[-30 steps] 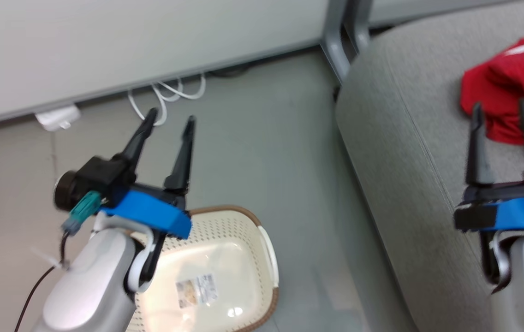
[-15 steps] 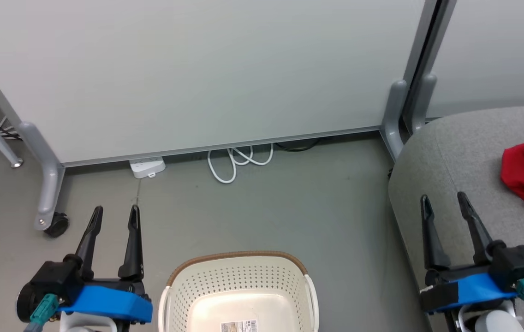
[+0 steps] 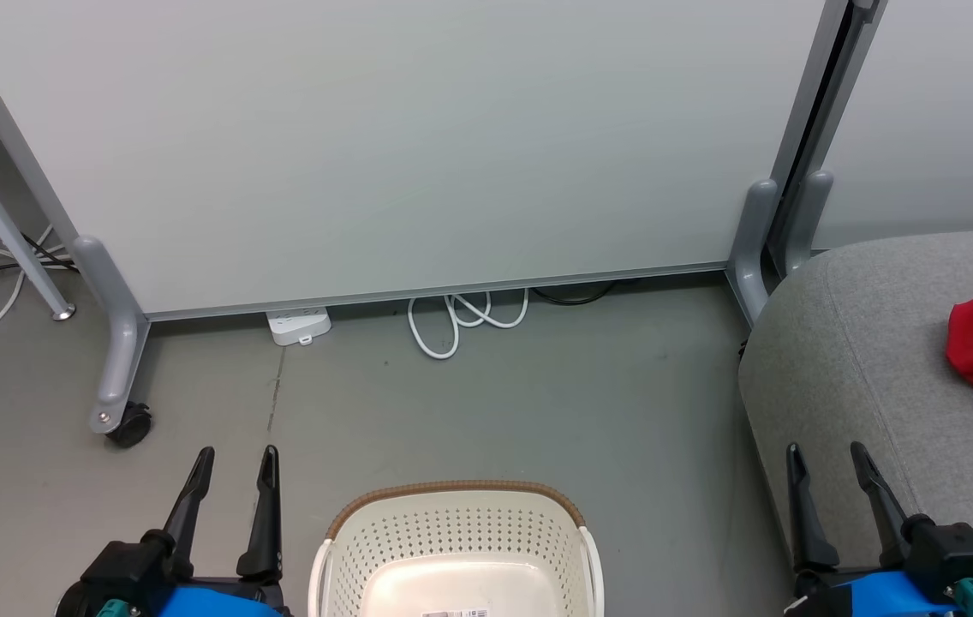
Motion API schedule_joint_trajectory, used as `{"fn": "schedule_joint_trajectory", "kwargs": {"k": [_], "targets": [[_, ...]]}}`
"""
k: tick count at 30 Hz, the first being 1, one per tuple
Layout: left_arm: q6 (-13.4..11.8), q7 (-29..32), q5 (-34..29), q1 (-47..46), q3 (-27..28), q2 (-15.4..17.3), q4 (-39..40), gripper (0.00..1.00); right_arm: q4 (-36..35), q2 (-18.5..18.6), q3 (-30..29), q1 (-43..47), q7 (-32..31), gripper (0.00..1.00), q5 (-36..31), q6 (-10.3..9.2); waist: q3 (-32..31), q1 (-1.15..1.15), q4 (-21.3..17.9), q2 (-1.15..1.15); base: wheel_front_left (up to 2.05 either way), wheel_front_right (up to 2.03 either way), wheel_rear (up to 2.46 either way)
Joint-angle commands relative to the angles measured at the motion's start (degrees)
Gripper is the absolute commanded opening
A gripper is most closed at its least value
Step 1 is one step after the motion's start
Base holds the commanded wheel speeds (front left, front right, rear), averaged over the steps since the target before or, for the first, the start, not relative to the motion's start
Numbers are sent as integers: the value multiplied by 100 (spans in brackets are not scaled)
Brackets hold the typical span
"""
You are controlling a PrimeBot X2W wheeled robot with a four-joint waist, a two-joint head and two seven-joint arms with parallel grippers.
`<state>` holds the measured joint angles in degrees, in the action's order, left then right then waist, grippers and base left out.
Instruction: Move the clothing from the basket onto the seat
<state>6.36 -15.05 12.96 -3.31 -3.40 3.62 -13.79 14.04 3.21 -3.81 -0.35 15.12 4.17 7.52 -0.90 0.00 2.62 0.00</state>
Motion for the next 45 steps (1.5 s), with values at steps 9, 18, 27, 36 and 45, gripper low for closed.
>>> {"fn": "schedule_joint_trajectory", "kwargs": {"k": [9, 18, 27, 36, 45], "targets": [[90, -18, -112, 63, 99, -48, -154, 100, 95, -40, 23, 43, 5, 100, 73, -6, -7, 0, -10, 0, 0, 0, 0], [87, 117, 112, 18, 135, -92, -370, 0, 285, -26, -40, -8, -116, 0, 349, 0, 8, 1, -10, 0, 0, 0, 0], [90, 373, 1090, -29, 246, -89, -322, 0, 234, -27, -62, -79, -372, 0, 1418, -1, 14, 1, -29, 0, 0, 0, 0], [94, 593, 1959, -71, 335, -86, -273, 0, 180, -27, -71, -139, -579, 0, 2359, -1, 20, 1, -47, 0, 0, 0, 0], [97, 776, 2666, -109, 414, -83, -241, 0, 155, -27, -93, -201, -765, 0, 3122, -1, 26, 1, -64, 0, 0, 0, 0]]}}
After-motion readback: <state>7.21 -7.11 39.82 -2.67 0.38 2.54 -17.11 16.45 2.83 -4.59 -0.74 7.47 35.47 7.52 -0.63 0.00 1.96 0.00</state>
